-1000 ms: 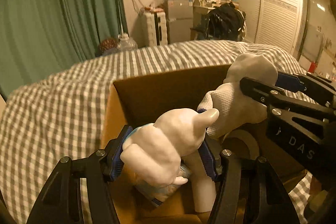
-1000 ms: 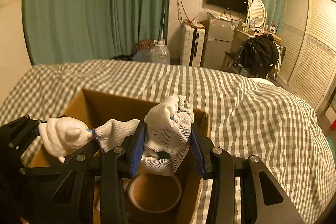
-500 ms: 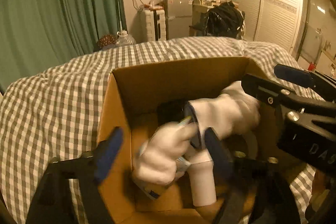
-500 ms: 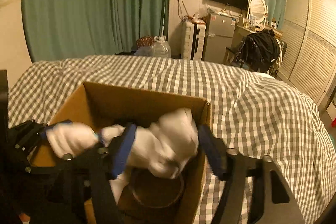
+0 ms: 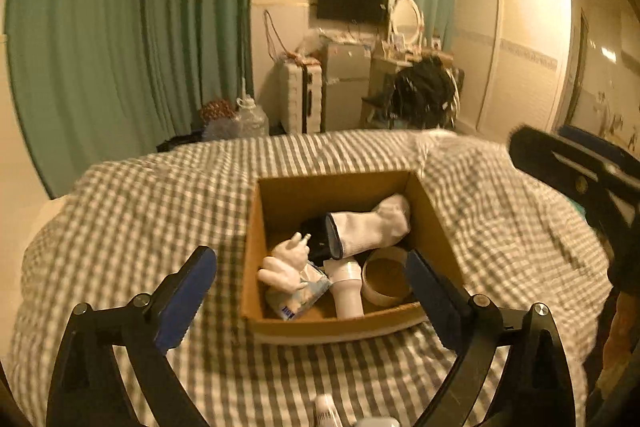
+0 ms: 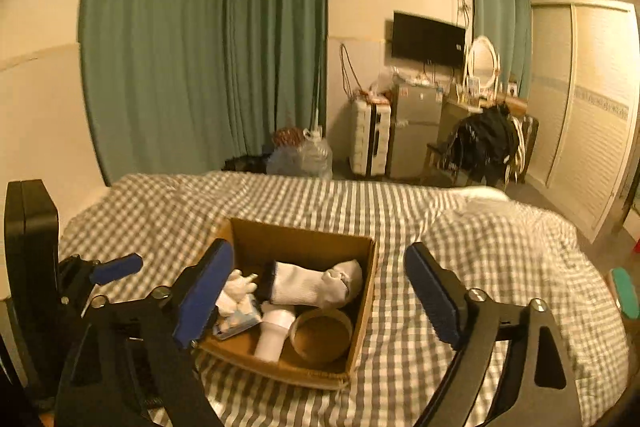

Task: Organize objects
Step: 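Grasp the small white cream tube with the left tool while the right tool grasps the earbud case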

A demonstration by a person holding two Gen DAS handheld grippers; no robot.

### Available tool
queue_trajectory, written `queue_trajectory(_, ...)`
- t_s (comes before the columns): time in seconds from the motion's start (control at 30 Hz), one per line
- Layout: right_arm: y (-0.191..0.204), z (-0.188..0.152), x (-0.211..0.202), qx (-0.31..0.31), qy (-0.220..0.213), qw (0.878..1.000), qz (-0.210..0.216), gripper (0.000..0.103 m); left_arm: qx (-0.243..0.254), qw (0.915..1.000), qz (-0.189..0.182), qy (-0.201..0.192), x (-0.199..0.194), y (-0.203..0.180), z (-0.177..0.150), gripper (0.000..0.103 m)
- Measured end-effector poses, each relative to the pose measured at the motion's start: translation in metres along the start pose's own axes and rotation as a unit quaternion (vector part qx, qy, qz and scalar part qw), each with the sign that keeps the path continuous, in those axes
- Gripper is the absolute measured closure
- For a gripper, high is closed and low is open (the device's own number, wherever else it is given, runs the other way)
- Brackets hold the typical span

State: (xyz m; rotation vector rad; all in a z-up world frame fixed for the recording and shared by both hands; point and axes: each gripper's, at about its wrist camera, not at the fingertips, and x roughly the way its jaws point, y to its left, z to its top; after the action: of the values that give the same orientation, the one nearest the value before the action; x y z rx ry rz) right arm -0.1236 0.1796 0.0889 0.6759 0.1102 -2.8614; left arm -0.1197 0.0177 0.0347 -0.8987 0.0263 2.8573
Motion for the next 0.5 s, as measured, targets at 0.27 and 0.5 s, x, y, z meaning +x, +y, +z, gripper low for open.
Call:
queue_trajectory(0.27, 0.017, 0.004, -0.077, -0.036, -0.018, 0.999, 0.019, 0.011, -0.02, 0.9988, 0.045, -0.003, -0.053, 0.009, -0.017, 0.001)
queue_trajectory(0.5, 0.029, -0.049, -0.077, -0.037, 0.023, 0.998, 0.041, 0.011, -0.051, 0.9969, 0.042, 0.043, -0.035, 0.025, -0.085, 0.001)
